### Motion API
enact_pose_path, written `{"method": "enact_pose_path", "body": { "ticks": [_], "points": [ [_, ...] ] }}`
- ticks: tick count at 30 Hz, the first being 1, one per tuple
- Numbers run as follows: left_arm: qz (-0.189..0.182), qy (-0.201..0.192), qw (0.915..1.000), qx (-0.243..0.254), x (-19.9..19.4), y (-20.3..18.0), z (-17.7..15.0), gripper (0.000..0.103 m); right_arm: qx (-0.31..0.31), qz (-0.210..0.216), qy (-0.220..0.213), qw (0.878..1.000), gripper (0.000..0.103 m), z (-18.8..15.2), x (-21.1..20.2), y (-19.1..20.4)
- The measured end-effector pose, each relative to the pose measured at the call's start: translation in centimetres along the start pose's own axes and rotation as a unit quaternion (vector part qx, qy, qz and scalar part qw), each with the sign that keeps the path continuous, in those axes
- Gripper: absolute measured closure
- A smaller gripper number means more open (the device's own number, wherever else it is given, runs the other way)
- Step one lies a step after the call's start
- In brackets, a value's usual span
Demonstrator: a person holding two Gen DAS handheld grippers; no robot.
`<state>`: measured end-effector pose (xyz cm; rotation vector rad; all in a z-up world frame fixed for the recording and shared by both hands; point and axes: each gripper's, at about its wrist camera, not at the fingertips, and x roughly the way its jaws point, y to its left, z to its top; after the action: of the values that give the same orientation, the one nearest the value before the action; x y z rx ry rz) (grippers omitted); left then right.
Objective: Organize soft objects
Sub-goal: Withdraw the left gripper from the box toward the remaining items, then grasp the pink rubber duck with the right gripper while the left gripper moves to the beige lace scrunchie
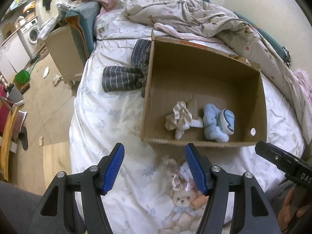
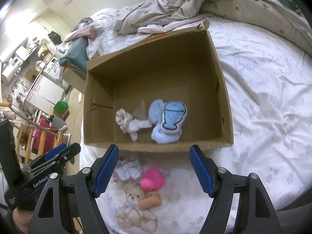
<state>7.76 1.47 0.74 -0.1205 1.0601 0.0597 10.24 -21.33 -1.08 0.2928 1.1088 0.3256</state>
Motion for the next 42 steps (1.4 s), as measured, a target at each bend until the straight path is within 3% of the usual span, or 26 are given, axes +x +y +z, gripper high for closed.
{"method": "enact_pose_path", "body": {
  "ticks": [13, 18, 22, 25, 28, 35, 36, 38, 42],
  "points": [
    [0.016, 0.018, 0.9997, -0.010, -0.1, 1.3, -3.3, 0.041, -0.005, -0.008, 0.024, 1.000, 0.024, -2.5, -0.1, -0.8],
    [0.028, 0.023, 0.9984, -0.043, 0.1, 3.1, -3.4, 0.041, 0.018, -0.001, 0.053, 0.998, 0.024, -3.0, 1.0, -1.9],
    [0.028, 0.031, 0.9971, -0.063, 0.3, 4.2, -3.4, 0.041, 0.021, 0.013, 0.088, 0.996, 0.024, -3.2, 2.8, -1.5],
    [0.026, 0.033, 0.9969, -0.066, 0.3, 4.3, -3.4, 0.041, 0.004, -0.010, 0.119, 0.993, 0.024, -3.7, 4.9, -0.8],
    [0.023, 0.035, 0.9968, -0.068, 0.4, 4.3, -3.3, 0.041, 0.003, -0.003, 0.151, 0.989, 0.025, -3.9, 7.2, -0.2],
    [0.020, 0.042, 0.9964, -0.071, 0.8, 4.5, -3.2, 0.041, -0.029, -0.033, 0.183, 0.982, 0.031, -4.1, 10.4, 1.3],
    [0.019, 0.046, 0.9963, -0.071, 1.0, 4.5, -3.3, 0.041, -0.031, -0.035, 0.187, 0.981, 0.033, -4.2, 10.7, 1.3],
    [0.018, 0.053, 0.9960, -0.070, 1.4, 4.4, -3.4, 0.041, -0.027, -0.030, 0.201, 0.979, 0.055, -4.5, 11.5, 1.3],
    [0.016, 0.062, 0.9962, -0.059, 2.0, 3.8, -3.6, 0.041, -0.038, -0.032, 0.194, 0.980, 0.070, -4.6, 11.3, 1.7]
  ]
}}
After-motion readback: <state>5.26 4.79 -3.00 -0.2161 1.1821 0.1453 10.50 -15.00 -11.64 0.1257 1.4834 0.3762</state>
